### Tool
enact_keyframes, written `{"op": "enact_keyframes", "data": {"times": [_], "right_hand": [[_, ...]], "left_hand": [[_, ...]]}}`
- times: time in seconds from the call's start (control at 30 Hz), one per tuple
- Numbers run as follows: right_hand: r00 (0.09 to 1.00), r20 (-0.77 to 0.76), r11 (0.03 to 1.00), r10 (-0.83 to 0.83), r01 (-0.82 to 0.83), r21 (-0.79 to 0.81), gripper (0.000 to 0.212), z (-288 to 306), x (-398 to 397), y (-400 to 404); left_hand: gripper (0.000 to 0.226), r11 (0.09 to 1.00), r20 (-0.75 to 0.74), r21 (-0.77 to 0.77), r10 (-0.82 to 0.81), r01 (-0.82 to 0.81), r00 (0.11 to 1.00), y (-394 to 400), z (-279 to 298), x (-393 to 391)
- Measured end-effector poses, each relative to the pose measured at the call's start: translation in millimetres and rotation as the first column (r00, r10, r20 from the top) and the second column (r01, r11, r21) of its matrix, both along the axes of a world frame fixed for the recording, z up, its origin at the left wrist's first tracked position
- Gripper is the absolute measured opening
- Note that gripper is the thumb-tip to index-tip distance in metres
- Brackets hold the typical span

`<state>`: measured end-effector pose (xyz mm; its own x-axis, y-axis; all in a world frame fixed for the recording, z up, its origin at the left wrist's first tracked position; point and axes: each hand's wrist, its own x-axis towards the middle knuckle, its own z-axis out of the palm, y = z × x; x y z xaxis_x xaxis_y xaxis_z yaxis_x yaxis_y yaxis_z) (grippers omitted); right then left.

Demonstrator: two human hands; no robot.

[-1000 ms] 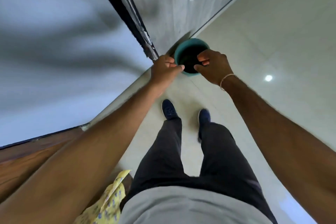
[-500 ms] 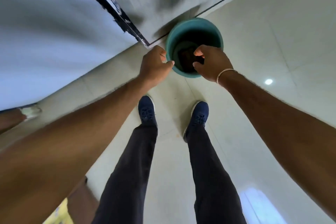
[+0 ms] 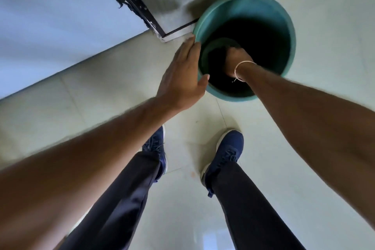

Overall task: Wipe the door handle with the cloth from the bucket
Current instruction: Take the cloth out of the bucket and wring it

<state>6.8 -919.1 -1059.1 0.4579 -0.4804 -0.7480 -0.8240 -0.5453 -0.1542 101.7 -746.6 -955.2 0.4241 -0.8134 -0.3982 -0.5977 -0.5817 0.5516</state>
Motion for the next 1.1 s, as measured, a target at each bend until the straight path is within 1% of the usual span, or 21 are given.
{"op": "enact_keyframes", "data": {"times": [0.1,0.2,0.27,0.37,0.53,0.67,0.73,0.8,0.87,0.93,0.97,1.03,1.1], "right_hand": [[0.996,-0.019,0.996,0.082,-0.083,-0.015,0.044,-34,6,-9],[0.967,-0.047,0.968,0.252,-0.252,-0.014,0.055,-54,10,-13],[0.942,-0.058,0.944,0.331,-0.331,0.009,0.055,-67,13,-14],[0.930,-0.088,0.933,0.356,-0.359,-0.020,0.051,-77,15,-14],[0.923,-0.121,0.924,0.366,-0.376,-0.066,0.048,-88,11,-11],[0.921,-0.109,0.905,0.374,-0.388,-0.175,0.041,-82,10,-13],[0.944,-0.069,0.920,0.324,-0.331,-0.212,0.041,-75,11,-14],[0.967,-0.021,0.946,0.254,-0.253,-0.203,0.040,-62,11,-13],[0.990,0.038,0.976,0.137,-0.129,-0.174,0.045,-38,10,-9],[0.992,0.128,0.991,-0.021,0.037,-0.128,0.052,-5,7,-5],[0.975,0.186,0.986,-0.118,0.136,-0.091,0.050,13,6,-4],[0.904,0.317,0.951,-0.286,0.307,-0.018,0.037,53,0,-3],[0.822,0.412,0.909,-0.393,0.414,0.040,0.024,98,-9,-1]], "left_hand": [[0.076,0.999,0.005,-0.027,-0.039,0.039,0.999,4,-13,6],[0.075,0.997,0.025,-0.037,-0.071,0.072,0.997,9,-20,10],[0.076,0.995,0.035,-0.039,-0.094,0.095,0.995,11,-23,12],[0.077,0.991,0.056,-0.041,-0.123,0.125,0.991,13,-24,14],[0.076,0.990,0.075,-0.067,-0.121,0.126,0.990,15,-29,14],[0.077,0.990,0.082,-0.067,-0.122,0.128,0.989,15,-29,15],[0.079,0.991,0.082,-0.051,-0.121,0.125,0.989,14,-26,15],[0.083,0.992,0.061,-0.027,-0.124,0.126,0.990,11,-21,15],[0.091,0.993,0.001,0.017,-0.121,0.121,0.993,8,-10,15],[0.096,0.992,-0.072,0.058,-0.107,0.112,0.992,2,5,16],[0.096,0.993,-0.108,0.062,-0.094,0.101,0.990,-1,13,16],[0.087,0.997,-0.168,0.051,-0.045,0.055,0.985,-9,35,15],[0.077,0.999,-0.209,0.038,0.009,-0.001,0.978,-17,62,15]]}}
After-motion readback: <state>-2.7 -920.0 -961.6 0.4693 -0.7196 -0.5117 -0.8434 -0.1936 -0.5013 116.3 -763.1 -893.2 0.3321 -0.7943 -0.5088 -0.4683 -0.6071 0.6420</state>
